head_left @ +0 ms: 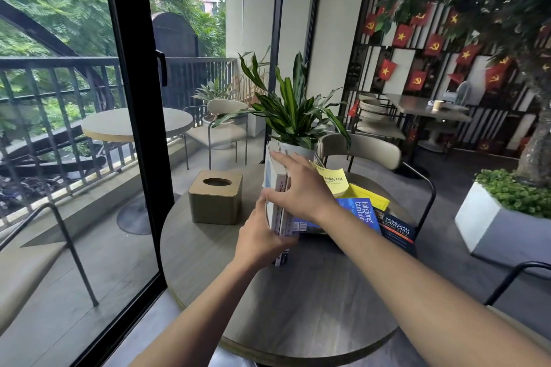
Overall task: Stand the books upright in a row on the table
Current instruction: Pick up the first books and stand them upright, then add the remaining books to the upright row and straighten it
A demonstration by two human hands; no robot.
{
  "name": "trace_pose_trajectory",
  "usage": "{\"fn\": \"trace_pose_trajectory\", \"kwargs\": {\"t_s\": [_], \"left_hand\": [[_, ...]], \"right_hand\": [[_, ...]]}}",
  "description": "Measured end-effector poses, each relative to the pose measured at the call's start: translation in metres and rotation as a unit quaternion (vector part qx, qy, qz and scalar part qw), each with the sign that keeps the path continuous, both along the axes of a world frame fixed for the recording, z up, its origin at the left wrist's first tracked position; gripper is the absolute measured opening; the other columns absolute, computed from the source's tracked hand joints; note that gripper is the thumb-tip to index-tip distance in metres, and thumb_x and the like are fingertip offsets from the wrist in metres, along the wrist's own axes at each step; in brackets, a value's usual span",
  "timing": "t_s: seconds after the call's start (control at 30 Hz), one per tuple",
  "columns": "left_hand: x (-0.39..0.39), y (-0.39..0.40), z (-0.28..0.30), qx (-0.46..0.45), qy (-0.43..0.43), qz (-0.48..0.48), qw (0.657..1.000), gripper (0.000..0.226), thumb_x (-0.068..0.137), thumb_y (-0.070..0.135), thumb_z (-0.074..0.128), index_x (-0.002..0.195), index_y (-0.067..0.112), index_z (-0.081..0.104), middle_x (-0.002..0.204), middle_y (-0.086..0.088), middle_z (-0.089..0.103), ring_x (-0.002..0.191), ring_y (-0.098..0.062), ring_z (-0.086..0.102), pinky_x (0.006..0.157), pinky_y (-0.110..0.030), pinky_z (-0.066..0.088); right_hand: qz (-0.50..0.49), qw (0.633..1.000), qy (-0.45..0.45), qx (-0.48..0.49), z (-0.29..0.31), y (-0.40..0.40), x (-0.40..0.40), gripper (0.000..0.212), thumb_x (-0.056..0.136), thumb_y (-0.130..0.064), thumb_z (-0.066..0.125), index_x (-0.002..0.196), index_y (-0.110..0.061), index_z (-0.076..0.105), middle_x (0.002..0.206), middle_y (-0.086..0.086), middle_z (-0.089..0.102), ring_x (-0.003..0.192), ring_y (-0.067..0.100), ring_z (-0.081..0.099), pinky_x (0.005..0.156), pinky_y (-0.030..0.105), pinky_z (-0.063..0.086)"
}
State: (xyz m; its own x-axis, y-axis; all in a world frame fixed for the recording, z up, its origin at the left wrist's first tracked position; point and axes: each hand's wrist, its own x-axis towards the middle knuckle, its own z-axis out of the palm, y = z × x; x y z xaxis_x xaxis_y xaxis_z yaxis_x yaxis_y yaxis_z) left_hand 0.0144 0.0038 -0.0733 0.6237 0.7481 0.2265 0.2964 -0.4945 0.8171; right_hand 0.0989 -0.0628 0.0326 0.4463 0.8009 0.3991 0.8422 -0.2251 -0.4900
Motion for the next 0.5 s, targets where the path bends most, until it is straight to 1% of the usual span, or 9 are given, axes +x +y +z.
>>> {"fn": "trace_pose_trajectory", "kwargs": {"t_s": [0.07, 0.13, 0.27, 0.4, 0.5], "left_hand": [[-0.0006, -0.0009, -0.0025, 0.003, -0.007, -0.007, 1.0, 0.08, 0.052, 0.047, 0.066, 0.125, 0.035, 0.035, 0.098, 0.011, 0.064, 0.086, -0.015, 0.062, 0.067, -0.034, 0.048], [-0.0007, -0.0015, -0.004, 0.003, -0.012, -0.015, 1.0, 0.074, 0.052, 0.044, 0.063, 0.121, 0.036, 0.034, 0.089, 0.013, 0.063, 0.079, -0.014, 0.061, 0.061, -0.032, 0.046], [0.0002, -0.002, -0.0043, -0.001, -0.015, -0.016, 1.0, 0.074, 0.054, 0.042, 0.063, 0.123, 0.029, 0.038, 0.091, 0.009, 0.064, 0.08, -0.018, 0.062, 0.061, -0.032, 0.045], [-0.0001, -0.0035, -0.0025, -0.011, -0.02, -0.019, 1.0, 0.07, 0.057, 0.038, 0.066, 0.121, 0.029, 0.039, 0.093, 0.009, 0.064, 0.082, -0.019, 0.063, 0.063, -0.033, 0.048], [-0.0008, -0.0036, -0.0032, -0.009, -0.023, -0.019, 0.999, 0.071, 0.058, 0.037, 0.065, 0.123, 0.032, 0.038, 0.089, 0.014, 0.063, 0.08, -0.017, 0.062, 0.062, -0.031, 0.046]], "right_hand": [[-0.016, 1.0, -0.011, 0.001, -0.0013, 0.0027, -0.0038, 0.077, 0.074, -0.038, 0.069, 0.144, -0.039, 0.037, 0.153, 0.008, 0.032, 0.135, 0.028, 0.038, 0.103, 0.038, 0.037], [-0.027, 0.999, -0.019, 0.009, -0.0027, 0.0042, -0.0073, 0.076, 0.073, -0.036, 0.067, 0.143, -0.038, 0.039, 0.15, 0.008, 0.036, 0.129, 0.031, 0.045, 0.099, 0.038, 0.042], [-0.031, 0.999, -0.028, 0.024, -0.0026, 0.0051, -0.0092, 0.075, 0.072, -0.035, 0.067, 0.142, -0.035, 0.042, 0.147, 0.008, 0.041, 0.123, 0.031, 0.05, 0.095, 0.038, 0.045], [-0.029, 0.999, -0.031, 0.025, -0.0035, 0.0062, -0.0097, 0.075, 0.072, -0.035, 0.067, 0.142, -0.034, 0.041, 0.146, 0.007, 0.042, 0.121, 0.031, 0.051, 0.094, 0.039, 0.046], [-0.02, 0.999, -0.035, 0.022, -0.004, 0.0049, -0.0064, 0.075, 0.074, -0.041, 0.068, 0.143, -0.036, 0.04, 0.148, 0.005, 0.04, 0.126, 0.028, 0.048, 0.098, 0.039, 0.045]]}}
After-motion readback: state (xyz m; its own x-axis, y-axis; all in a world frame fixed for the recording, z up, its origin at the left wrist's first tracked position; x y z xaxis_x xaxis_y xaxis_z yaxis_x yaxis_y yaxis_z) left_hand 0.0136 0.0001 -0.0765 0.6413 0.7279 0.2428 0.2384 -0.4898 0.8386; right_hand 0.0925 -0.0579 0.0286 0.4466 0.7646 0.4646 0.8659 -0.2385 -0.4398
